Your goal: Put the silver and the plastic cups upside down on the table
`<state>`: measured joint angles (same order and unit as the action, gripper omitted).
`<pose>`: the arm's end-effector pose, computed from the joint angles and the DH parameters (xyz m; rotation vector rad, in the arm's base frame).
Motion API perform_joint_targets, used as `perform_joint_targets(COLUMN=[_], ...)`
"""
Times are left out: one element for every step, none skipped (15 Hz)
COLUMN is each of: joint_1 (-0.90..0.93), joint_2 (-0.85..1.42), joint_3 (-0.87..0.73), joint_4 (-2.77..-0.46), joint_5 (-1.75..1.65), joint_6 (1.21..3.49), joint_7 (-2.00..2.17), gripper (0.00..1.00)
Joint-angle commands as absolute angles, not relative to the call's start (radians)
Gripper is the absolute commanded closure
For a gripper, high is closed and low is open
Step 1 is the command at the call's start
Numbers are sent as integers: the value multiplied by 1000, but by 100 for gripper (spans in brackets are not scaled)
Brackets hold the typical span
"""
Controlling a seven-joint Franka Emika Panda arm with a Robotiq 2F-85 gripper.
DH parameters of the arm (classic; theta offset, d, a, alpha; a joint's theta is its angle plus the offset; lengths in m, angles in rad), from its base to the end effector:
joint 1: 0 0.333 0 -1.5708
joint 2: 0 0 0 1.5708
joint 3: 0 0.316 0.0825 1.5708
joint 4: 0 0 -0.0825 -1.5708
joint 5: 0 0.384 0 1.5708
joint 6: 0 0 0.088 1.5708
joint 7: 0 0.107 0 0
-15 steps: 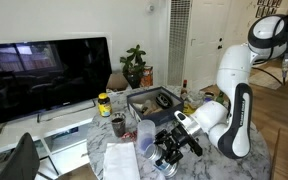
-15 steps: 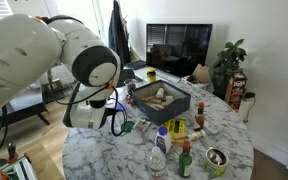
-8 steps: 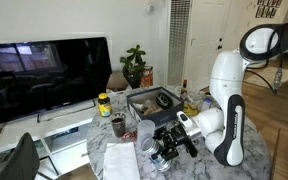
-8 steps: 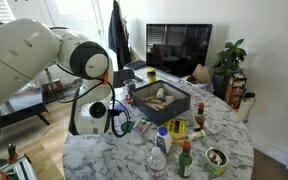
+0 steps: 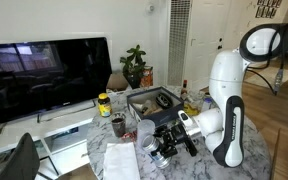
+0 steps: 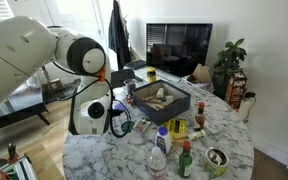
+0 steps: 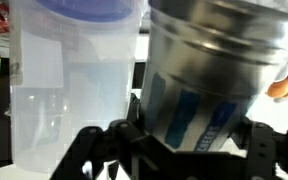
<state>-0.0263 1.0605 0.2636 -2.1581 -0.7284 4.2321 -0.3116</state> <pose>0.4576 0.2002 0.0819 -1.9730 -1.1019 -1.4216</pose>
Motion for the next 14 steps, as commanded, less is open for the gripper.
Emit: perform_joint_targets(joint_1=[-40, -56, -73, -99, -124, -159, -190, -233, -272, -310, -361, -401, -431, -459], joint_2=[1062, 1059, 1059, 1065, 1073, 1084, 1092, 1107, 1122, 1139, 1165, 1189, 1216, 1241], joint_3=[245, 255, 266, 287, 306, 332, 354, 388, 419, 449, 490, 520, 543, 562], joint_4=[-2208, -2214, -2216, -2214, -2210, -2206, -2206, -2204, -2204, -2205, -2202, -2198, -2196, -2194], joint_5=[-682, -677, -674, -664, -649, -634, -618, -599, -590, -578, -568, -564, -557, -557], joint_6=[4232, 4232, 4232, 4232, 4232, 4232, 4230, 4229, 4228, 4225, 4220, 4218, 4230, 4236], joint_7=[-340, -352, -362, -388, -419, -456, -488, -531, -567, -607, -655, -700, -738, -773], gripper=[42, 42, 42, 42, 42, 42, 42, 42, 42, 42, 42, 42, 42, 42])
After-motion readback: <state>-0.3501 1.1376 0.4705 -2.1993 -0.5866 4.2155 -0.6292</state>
